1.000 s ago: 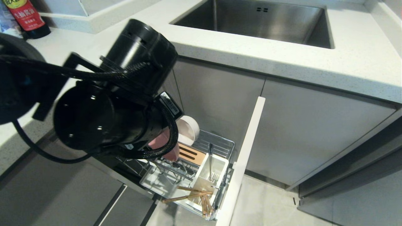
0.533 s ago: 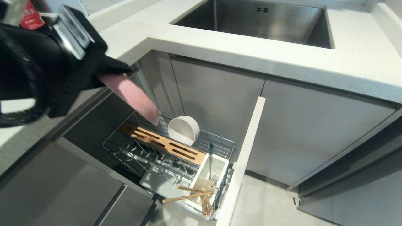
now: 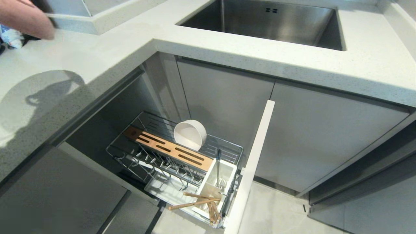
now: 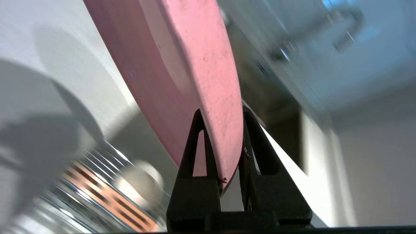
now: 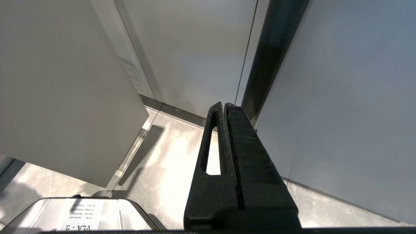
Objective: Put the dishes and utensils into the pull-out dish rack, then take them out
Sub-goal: Take the plate out of the cupboard
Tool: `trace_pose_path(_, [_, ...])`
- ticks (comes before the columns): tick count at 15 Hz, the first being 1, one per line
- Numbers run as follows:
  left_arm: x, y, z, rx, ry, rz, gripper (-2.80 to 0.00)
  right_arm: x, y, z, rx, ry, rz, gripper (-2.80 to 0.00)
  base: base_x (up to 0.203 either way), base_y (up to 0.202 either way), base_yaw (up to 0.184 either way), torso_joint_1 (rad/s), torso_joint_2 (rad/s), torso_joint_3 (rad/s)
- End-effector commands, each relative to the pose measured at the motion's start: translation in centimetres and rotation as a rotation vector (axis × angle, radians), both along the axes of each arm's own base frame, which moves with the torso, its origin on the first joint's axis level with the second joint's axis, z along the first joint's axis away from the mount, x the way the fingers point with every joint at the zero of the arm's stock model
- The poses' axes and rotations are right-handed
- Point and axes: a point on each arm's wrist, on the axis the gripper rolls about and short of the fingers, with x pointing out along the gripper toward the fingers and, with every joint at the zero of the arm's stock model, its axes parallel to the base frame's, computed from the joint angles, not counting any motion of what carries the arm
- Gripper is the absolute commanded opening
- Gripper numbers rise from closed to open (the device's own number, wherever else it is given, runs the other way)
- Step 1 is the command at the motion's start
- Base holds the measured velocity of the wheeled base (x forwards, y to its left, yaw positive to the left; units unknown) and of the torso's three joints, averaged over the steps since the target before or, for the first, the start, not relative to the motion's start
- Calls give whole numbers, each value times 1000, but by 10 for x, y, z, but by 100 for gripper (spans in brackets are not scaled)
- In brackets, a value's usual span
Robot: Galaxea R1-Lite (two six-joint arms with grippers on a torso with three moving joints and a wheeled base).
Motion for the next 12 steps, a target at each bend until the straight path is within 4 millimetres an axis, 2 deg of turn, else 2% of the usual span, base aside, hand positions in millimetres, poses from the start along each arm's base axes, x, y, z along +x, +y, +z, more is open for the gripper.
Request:
trace_pose_path(1, [-6,15,3,13,-33,144,-280,0,0,0,-1,0,0,-280,0,0,0,0,0,0])
trace_pose_path(4, [-7,30,8,87,-59,450,-280,0,0,0,-1,1,0,-280,0,0,0,0,0,0])
trace_pose_path(6, [-4,36,6,198,-29,614,-280,0,0,0,-1,-1,0,-280,0,0,0,0,0,0])
trace_pose_path(9, [9,43,-11,371,99,766,-280,0,0,0,-1,-1,0,-280,0,0,0,0,0,0])
trace_pose_path(12, [13,55,-9,534,229,859,-280,0,0,0,-1,-1,0,-280,0,0,0,0,0,0])
